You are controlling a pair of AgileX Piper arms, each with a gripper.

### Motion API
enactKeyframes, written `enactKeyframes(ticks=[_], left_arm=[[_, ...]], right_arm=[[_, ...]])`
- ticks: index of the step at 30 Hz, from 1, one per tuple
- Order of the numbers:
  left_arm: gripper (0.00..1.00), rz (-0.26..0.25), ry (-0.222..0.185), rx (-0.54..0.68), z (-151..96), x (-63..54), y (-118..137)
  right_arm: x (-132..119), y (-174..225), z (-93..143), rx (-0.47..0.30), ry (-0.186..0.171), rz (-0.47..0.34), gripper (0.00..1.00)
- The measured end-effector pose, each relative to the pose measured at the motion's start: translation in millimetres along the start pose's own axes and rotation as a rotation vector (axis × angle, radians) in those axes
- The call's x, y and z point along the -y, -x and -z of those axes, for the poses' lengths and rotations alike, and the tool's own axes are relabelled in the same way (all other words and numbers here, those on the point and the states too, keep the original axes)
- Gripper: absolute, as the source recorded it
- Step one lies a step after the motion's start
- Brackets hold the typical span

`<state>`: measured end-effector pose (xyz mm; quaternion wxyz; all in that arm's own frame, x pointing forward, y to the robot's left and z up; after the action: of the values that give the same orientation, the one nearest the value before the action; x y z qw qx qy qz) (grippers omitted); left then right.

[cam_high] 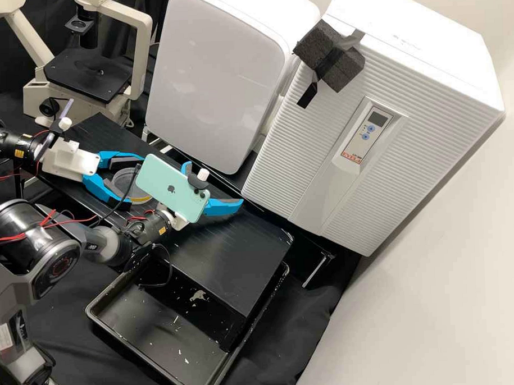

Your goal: Place the petri dish on the bench

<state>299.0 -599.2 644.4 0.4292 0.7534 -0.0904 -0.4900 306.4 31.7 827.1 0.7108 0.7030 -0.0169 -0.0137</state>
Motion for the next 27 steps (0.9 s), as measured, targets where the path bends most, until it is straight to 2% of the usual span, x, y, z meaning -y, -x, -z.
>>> enactKeyframes(ticks=[5,9,14,17,20,25,27], left_arm=[[1.00,-0.006,0.022,-0.005,2.4,-0.1,8.6],[1.00,-0.041,0.067,0.002,3.8,-1.8,24.8],[1.00,-0.067,0.081,0.020,2.6,3.0,46.6],[1.00,-0.068,0.028,-0.002,0.9,11.9,61.7],[1.00,-0.077,-0.066,-0.050,-0.4,16.4,77.6],[1.00,-0.130,-0.181,-0.199,-1.1,14.5,102.7],[1.00,-0.147,-0.207,-0.263,-0.1,12.7,110.2]], right_arm=[[0.0,0.0,0.0,0.000,0.000,0.000,1.00],[0.0,0.0,0.0,0.000,0.000,0.000,1.00],[0.0,0.0,0.0,0.000,0.000,0.000,1.00],[0.0,0.0,0.0,0.000,0.000,0.000,1.00],[0.0,0.0,0.0,0.000,0.000,0.000,1.00],[0.0,0.0,0.0,0.000,0.000,0.000,1.00],[0.0,0.0,0.0,0.000,0.000,0.000,1.00]])
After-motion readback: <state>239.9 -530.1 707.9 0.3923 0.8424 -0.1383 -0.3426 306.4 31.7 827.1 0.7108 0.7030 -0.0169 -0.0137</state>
